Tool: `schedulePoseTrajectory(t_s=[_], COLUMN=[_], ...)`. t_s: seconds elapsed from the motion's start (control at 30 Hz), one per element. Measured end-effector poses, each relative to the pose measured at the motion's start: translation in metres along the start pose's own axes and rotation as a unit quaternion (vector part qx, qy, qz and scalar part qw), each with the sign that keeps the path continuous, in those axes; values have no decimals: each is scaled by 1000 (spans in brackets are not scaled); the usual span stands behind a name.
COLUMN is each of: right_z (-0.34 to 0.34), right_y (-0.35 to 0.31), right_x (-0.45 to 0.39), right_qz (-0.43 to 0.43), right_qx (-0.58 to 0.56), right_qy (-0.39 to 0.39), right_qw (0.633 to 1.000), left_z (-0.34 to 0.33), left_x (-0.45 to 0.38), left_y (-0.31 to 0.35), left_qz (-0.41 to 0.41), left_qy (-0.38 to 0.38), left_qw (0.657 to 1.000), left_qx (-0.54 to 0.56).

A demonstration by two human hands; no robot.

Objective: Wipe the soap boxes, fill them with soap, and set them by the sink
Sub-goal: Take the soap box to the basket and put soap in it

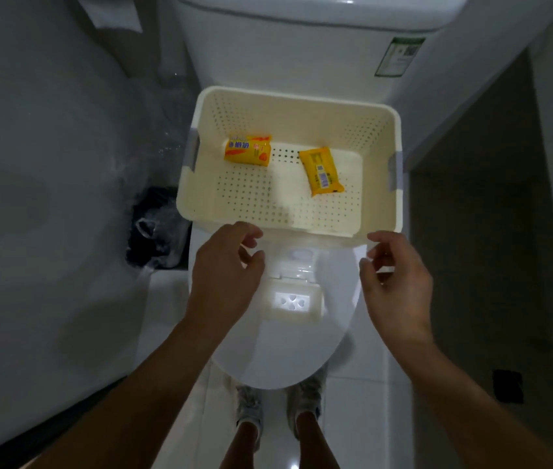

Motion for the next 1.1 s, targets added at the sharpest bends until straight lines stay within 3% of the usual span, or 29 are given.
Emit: schedulePoseTrajectory(t_s=[0.13,0.23,0.43,0.57,0.8,1.1], right_z=[-8,-37,-102,-146,-214,-271], right_y=[-53,-69,-43,-31,-33,-30], right_x=[-35,-69,-124,-140,-163,-170], right_qz=[104,139,135,146,51,-73], right_qx=[-15,26,165,196,105,-7], right_qy=[1,-18,-92,-148,-200,-260], right_qw=[994,990,973,958,973,963], left_z=[-6,-32,-93,-114,-109,-105], left_x=[-46,-84,-141,-171,-219,-230], left_y=[47,56,20,-26,-57,-77], left_qz=[-58,-81,-70,-31,-52,19], left_qy=[-4,-36,-116,-157,-90,-45], left_qw=[998,995,977,953,929,962], left_qx=[11,-39,-165,-259,-355,-268])
Point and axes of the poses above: each hand's wrist, its own x-axis away from the middle knuckle, its own z-axis out of the back of the hand, y = z × x, the point moved 9 cm from there along -x, towards the middle knuckle, and after that the axes turned 9 degrees about y, right-handed, at the moved point
